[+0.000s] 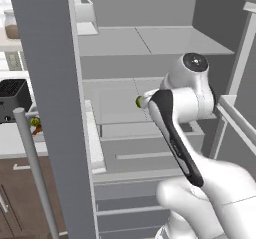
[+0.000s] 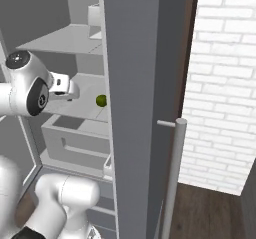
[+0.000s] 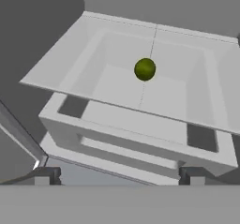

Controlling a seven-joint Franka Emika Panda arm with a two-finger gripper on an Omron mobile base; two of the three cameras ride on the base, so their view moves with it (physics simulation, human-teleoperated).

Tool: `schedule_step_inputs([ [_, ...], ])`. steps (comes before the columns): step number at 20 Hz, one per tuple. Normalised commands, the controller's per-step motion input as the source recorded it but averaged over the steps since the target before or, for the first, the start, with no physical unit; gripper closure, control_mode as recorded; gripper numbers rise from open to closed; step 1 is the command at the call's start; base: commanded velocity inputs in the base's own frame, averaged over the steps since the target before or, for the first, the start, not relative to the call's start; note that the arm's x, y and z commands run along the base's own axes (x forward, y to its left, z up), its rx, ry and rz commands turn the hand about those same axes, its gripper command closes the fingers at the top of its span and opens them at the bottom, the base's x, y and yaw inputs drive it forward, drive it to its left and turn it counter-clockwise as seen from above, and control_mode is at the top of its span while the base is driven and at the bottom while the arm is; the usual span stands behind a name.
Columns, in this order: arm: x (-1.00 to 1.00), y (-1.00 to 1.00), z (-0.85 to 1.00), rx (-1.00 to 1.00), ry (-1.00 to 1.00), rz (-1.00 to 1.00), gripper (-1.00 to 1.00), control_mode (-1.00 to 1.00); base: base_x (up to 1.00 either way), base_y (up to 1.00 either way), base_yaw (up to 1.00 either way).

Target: Place one lime and one chicken drumstick in each tupperware on the nearby counter, to pack two identical lunches.

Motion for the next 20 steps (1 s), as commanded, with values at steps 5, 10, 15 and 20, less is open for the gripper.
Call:
schedule_step_inputs([
  [5, 1.0, -0.25, -0.04, 0.04, 0.15, -0.3, -1.0, -1.0, 0.0, 0.0, 0.0],
  [10, 0.97, -0.21, -0.46, 0.01, 0.14, -0.21, -1.0, -1.0, 0.0, 0.0, 0.0],
  [15, 0.61, 0.0, -0.84, 0.02, 0.0, 0.0, -1.0, -1.0, 0.0, 0.0, 0.0],
  [20, 0.34, 0.0, -0.85, 0.0, 0.03, 0.01, -1.0, -1.0, 0.0, 0.0, 0.0],
])
